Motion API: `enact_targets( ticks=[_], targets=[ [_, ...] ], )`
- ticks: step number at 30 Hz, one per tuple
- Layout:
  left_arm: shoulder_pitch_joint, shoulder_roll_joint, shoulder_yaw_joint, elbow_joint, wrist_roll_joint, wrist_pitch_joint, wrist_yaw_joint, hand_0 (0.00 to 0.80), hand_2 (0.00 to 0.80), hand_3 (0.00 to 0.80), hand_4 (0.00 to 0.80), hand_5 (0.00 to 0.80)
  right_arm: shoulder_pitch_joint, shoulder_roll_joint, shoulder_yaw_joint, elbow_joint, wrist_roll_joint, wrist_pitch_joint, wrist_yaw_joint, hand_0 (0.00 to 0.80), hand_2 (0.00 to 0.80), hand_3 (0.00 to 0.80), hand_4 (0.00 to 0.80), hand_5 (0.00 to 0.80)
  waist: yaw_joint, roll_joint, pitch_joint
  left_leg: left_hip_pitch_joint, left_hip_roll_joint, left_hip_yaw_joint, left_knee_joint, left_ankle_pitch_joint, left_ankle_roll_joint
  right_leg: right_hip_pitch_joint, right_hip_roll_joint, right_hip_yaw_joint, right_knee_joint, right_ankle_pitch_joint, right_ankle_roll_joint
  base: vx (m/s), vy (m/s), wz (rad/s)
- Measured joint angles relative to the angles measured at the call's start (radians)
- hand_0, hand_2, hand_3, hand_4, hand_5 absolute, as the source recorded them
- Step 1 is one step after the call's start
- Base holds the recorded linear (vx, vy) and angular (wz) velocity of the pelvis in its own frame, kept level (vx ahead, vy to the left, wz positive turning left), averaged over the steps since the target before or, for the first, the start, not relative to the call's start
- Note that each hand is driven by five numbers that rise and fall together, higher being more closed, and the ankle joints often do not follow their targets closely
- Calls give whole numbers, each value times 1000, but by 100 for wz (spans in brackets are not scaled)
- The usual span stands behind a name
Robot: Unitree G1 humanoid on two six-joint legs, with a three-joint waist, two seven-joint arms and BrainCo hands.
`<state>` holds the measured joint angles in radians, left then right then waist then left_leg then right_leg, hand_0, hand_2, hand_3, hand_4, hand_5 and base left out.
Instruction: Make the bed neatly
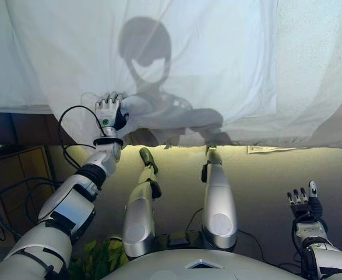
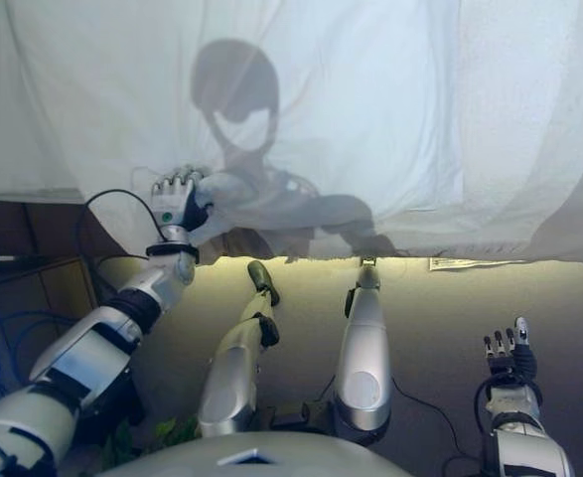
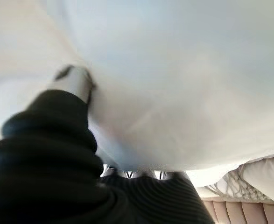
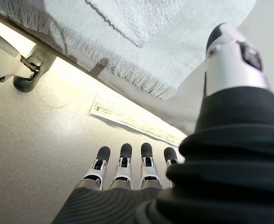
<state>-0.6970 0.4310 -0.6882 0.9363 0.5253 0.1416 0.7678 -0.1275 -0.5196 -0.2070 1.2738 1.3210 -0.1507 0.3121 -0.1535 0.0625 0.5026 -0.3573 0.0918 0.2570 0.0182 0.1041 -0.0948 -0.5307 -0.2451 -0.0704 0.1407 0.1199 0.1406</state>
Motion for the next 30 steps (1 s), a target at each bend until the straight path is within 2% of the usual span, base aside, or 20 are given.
enact_targets(
  ticks=[9, 14, 19, 24, 26, 30],
  targets=[
    [-15, 5, 7, 0, 1, -8, -3, 800, 800, 800, 800, 800, 0, 4, 9, 2, 8, 0, 11, 0, 0, 0, 0, 0, 1, -1, 0, 5, -2, -15, 0, -1, -1, 13, 0, -12, -4, 7, -6, -7, 15, 2],
    [13, 8, 13, -2, 1, -24, -28, 800, 800, 800, 800, 800, 1, 8, 7, 14, 8, 0, 14, 0, 0, 0, 0, 0, 0, -1, 0, 85, 3, -22, -12, -3, -2, 110, -1, -29, -33, 8, -3, 60, 78, 4],
    [70, 70, 55, -2, -24, -77, -64, 800, 800, 800, 800, 800, 7, 3, -39, 45, 4, 1, 19, 0, 0, 0, 0, 0, 3, 8, -11, 148, 2, -37, -28, -5, -1, 209, -7, -62, -99, 28, 2, 115, 76, 8],
    [184, 123, 184, 5, -114, -132, -84, 800, 800, 800, 800, 800, 45, -9, -81, 48, -18, 13, 29, 0, 0, 0, 0, 0, 16, 47, -77, 187, 0, -49, -71, 0, -3, 285, -5, -104, -181, 58, 3, 127, 46, 10],
    [225, 137, 225, 7, -114, -142, -96, 800, 800, 800, 800, 800, 69, -11, -102, 52, -33, 23, 29, 0, 0, 0, 0, 0, 33, 64, -108, 225, -2, -54, -96, 1, -4, 333, -3, -118, -216, 61, 6, 210, 86, 15],
    [292, 139, 238, 30, -104, -144, -94, 800, 800, 800, 800, 800, 85, -4, -130, -12, -96, 27, -55, 0, 0, 0, 0, 0, 47, 83, -207, 267, -12, -76, -106, -11, -4, 396, -13, -151, -227, 46, 18, 201, 138, 19]
  ],
)
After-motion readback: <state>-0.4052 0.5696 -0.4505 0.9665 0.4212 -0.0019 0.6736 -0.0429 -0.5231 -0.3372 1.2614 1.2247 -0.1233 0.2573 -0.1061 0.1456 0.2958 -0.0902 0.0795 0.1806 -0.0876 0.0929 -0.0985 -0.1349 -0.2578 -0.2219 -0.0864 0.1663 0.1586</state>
